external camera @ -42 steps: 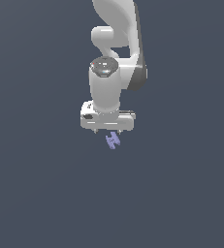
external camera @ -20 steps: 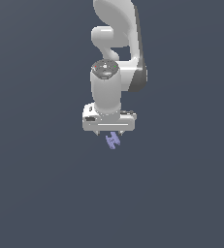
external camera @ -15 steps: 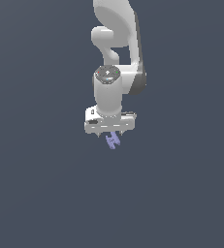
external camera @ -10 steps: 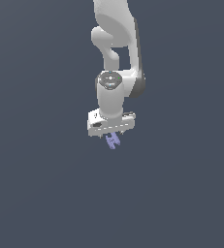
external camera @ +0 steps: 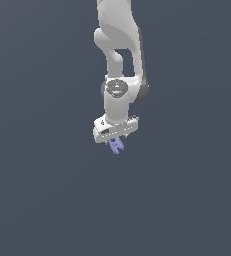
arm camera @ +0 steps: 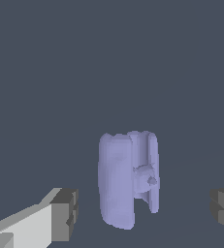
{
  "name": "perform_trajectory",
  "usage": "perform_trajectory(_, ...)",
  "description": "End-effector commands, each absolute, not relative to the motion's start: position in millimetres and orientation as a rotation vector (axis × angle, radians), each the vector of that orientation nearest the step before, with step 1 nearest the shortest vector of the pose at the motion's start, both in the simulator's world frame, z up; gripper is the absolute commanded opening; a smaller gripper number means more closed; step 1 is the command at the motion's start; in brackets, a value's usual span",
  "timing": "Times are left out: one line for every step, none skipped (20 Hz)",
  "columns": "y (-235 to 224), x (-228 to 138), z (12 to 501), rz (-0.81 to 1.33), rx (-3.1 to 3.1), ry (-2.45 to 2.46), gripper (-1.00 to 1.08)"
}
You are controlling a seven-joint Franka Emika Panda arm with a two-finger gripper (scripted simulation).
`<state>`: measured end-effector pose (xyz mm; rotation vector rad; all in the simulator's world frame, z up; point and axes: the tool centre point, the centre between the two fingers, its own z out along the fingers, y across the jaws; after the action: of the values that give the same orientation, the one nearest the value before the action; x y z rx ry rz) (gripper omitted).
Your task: Pick up the object and move it to a goal position.
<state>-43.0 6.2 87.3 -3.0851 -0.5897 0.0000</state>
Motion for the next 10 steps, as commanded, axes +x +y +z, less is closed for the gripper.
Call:
perform_trajectory(7, -45, 85, 0.0, -3.08, -0.618, 1.0)
perform_trajectory(7, -45, 84, 0.0, -3.079, -0.622, 1.0)
perform_trajectory(7, -45, 84, 0.0, -3.079, -0.623, 1.0)
perform_trajectory(7, -45, 85, 0.001, -3.081, -0.615, 1.0)
perform_trajectory(7, -45, 84, 0.001, -3.081, -0.615, 1.0)
perform_trajectory(7, -45, 83, 0.001, -3.081, -0.615, 1.0)
perform_trajectory(7, -45, 82, 0.001, -3.08, -0.615, 1.0)
perform_trajectory(7, -45, 79, 0.001, -3.08, -0.615, 1.0)
perform_trajectory(7, -45, 76, 0.001, -3.08, -0.616, 1.0)
perform_trajectory(7, -45, 73, 0.001, -3.08, -0.616, 1.0)
